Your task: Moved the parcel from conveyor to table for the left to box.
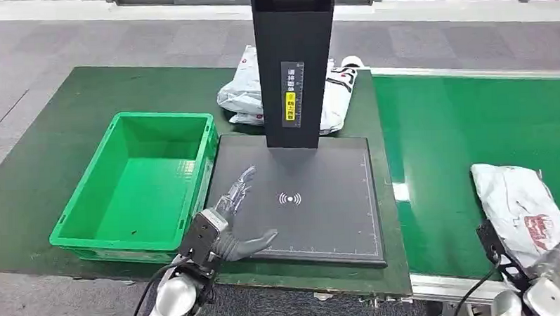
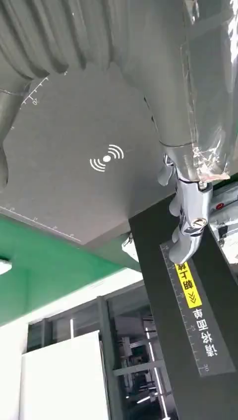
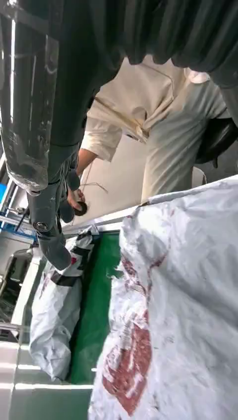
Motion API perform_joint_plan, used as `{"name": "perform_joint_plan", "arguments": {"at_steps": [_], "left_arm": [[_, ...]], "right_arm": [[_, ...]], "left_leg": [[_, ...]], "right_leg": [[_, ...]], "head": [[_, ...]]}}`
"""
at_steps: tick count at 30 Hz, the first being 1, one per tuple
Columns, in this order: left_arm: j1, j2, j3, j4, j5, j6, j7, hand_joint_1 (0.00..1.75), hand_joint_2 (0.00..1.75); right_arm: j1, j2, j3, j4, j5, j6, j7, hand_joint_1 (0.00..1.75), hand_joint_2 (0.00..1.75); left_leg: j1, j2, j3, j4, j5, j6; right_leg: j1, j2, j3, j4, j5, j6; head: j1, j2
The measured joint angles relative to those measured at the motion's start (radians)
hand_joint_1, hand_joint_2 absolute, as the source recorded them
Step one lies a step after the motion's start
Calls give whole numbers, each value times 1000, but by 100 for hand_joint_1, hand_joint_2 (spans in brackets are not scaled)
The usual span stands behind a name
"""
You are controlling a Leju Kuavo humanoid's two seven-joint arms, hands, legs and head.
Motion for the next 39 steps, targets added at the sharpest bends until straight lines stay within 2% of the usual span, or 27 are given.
{"name": "perform_joint_plan", "arguments": {"at_steps": [10,23,30,31,32,37,39], "left_arm": [[-1,-6,0,6,-4,-1,0,0,175],[-5,-5,0,26,-2,-1,-15,0,175],[-8,-5,0,30,2,-2,-16,0,175],[-10,-5,0,32,3,-1,-16,0,175],[-12,-5,0,35,5,-1,-16,0,175],[-19,-5,0,43,8,-2,-23,0,175],[-19,-5,0,42,8,-2,-24,0,175]], "right_arm": [[4,1,-29,10,4,34,2,0,175],[-63,-29,-30,218,-15,89,-26,0,175],[-115,-43,-55,317,-28,125,-54,0,175],[-122,-44,-56,330,-29,129,-61,47,175],[-129,-47,-56,347,-32,137,-73,175,175],[-174,-53,-51,428,-29,154,-114,175,175],[-187,-55,-43,457,-27,136,-120,175,175]], "left_leg": [[0,1,0,0,0,0],[2,3,2,0,0,0],[6,5,9,0,-1,1],[7,5,10,0,-1,1],[7,5,11,0,-1,2],[11,13,8,0,-3,4],[13,17,10,0,-5,5]], "right_leg": [[0,0,0,0,0,0],[2,2,2,-1,0,0],[6,5,14,-11,3,3],[6,6,16,-12,4,3],[7,6,17,-13,4,3],[10,15,25,-19,4,1],[13,18,29,-22,2,4]], "head": [[0,0],[0,0],[0,0],[0,0],[0,0],[0,0],[0,0]]}}
